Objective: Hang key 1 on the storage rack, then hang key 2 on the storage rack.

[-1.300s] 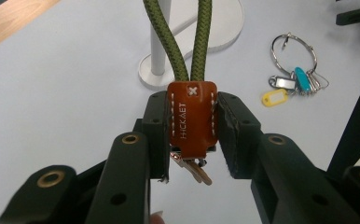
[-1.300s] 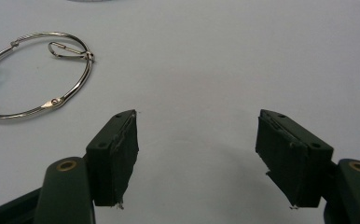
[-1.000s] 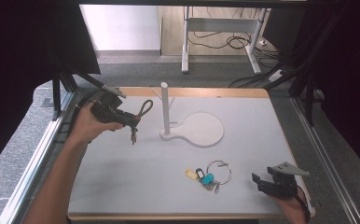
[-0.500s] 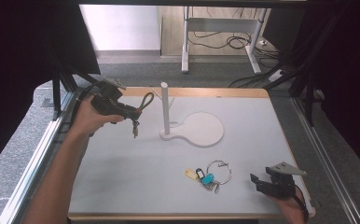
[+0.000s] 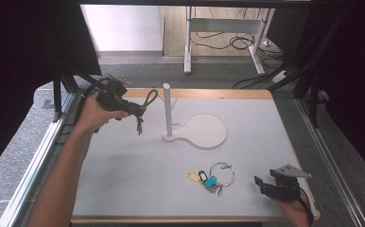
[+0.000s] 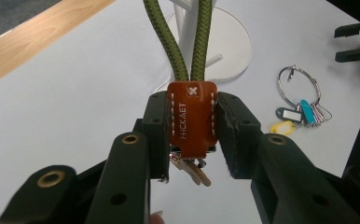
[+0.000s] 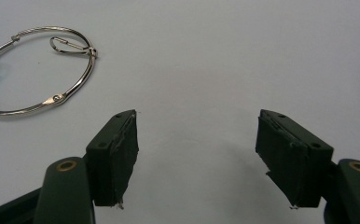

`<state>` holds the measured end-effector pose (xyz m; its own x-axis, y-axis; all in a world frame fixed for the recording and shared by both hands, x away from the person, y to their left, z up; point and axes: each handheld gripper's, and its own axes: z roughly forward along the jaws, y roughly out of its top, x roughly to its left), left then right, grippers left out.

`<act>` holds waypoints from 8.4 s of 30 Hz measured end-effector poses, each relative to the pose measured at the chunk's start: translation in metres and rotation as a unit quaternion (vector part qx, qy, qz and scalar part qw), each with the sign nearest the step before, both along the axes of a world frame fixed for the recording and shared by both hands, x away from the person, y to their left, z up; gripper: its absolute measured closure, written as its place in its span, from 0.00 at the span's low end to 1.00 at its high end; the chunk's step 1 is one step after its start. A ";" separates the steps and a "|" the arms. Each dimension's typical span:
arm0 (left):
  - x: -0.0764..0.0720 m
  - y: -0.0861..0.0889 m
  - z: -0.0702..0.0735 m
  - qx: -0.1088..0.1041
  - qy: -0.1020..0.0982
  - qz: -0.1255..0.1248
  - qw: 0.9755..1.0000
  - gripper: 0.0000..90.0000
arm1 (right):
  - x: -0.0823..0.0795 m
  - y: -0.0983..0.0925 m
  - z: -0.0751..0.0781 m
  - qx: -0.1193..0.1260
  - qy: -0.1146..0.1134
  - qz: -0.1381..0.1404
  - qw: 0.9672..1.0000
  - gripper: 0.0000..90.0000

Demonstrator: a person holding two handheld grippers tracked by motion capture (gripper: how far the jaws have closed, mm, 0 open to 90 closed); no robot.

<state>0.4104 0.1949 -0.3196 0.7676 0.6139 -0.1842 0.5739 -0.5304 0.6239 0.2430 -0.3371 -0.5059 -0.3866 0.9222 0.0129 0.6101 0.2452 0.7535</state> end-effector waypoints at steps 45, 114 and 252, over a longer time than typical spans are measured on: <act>0.031 -0.012 -0.012 -0.004 0.023 0.001 1.000 0.74 | 0.000 0.000 -0.001 -0.009 -0.004 0.003 1.000 0.33; -0.099 -0.009 -0.109 -0.005 -0.035 -0.009 0.999 0.51 | -0.003 0.005 0.003 -0.020 -0.008 0.017 1.000 0.34; -0.124 0.014 -0.136 -0.051 -0.004 -0.011 0.999 0.47 | 0.073 0.123 0.080 -0.057 0.293 0.216 0.930 0.94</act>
<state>0.2862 0.2092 -0.4559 0.7829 0.5743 -0.2393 0.5573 -0.4762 0.6802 0.3157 -0.2145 -0.4255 -0.6785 0.6913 0.2483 0.7336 0.6205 0.2771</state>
